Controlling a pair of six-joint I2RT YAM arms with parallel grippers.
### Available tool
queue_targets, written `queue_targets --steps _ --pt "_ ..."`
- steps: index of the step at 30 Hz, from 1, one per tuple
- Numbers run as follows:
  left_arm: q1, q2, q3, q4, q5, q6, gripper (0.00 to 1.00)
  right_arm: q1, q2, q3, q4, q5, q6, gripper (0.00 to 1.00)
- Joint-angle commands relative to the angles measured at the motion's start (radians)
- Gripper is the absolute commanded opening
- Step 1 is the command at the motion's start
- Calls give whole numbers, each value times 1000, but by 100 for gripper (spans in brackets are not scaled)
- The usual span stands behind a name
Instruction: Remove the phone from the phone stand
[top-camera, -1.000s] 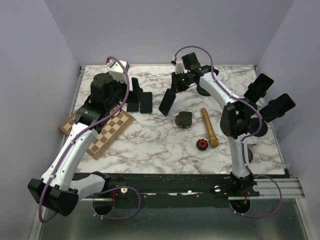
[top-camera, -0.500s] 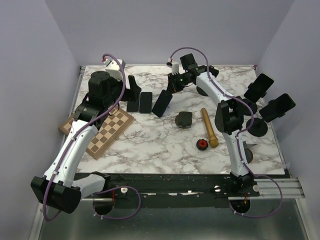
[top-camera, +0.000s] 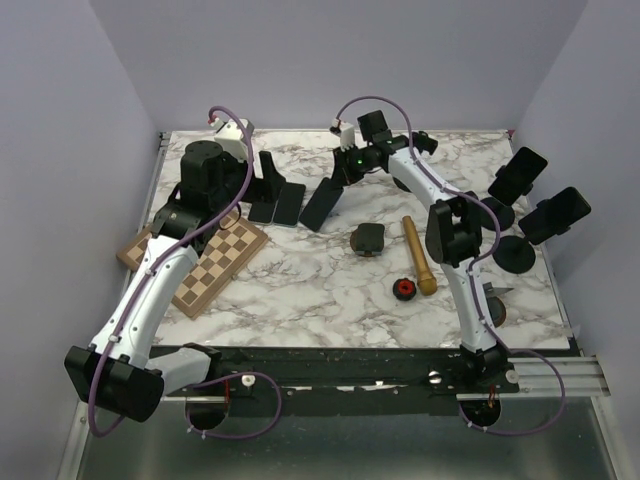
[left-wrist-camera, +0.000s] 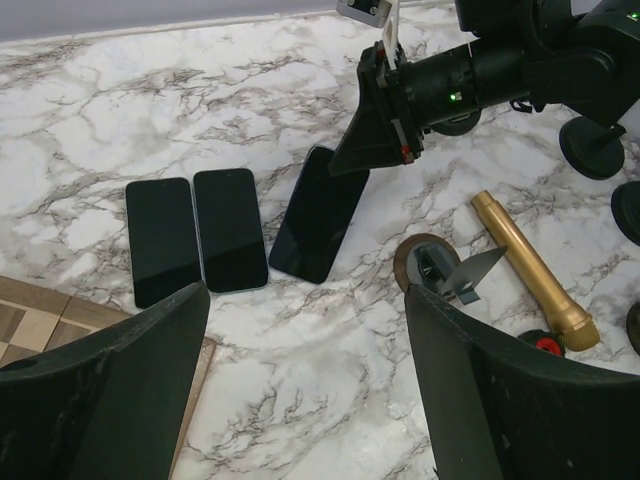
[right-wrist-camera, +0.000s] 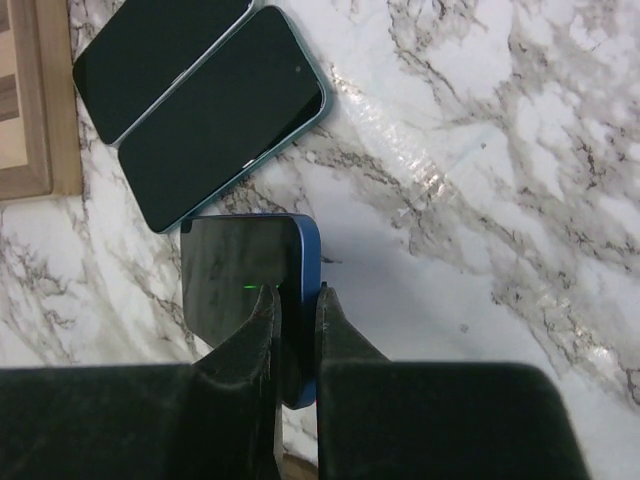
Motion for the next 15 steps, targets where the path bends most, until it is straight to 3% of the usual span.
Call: queue_targets --steps 1,3,11,13,15 --pt "11 6 23 3 48 -20 87 26 101 -16 70 244 -120 6" --pt "11 4 21 8 54 -23 87 34 111 -6 77 241 -133 10" --pt "11 9 19 8 56 -24 87 49 172 31 89 318 -176 12" --pt "11 13 20 8 59 -26 87 51 186 50 93 347 -175 23" --pt "11 19 19 7 61 -26 87 53 199 77 89 380 -163 46"
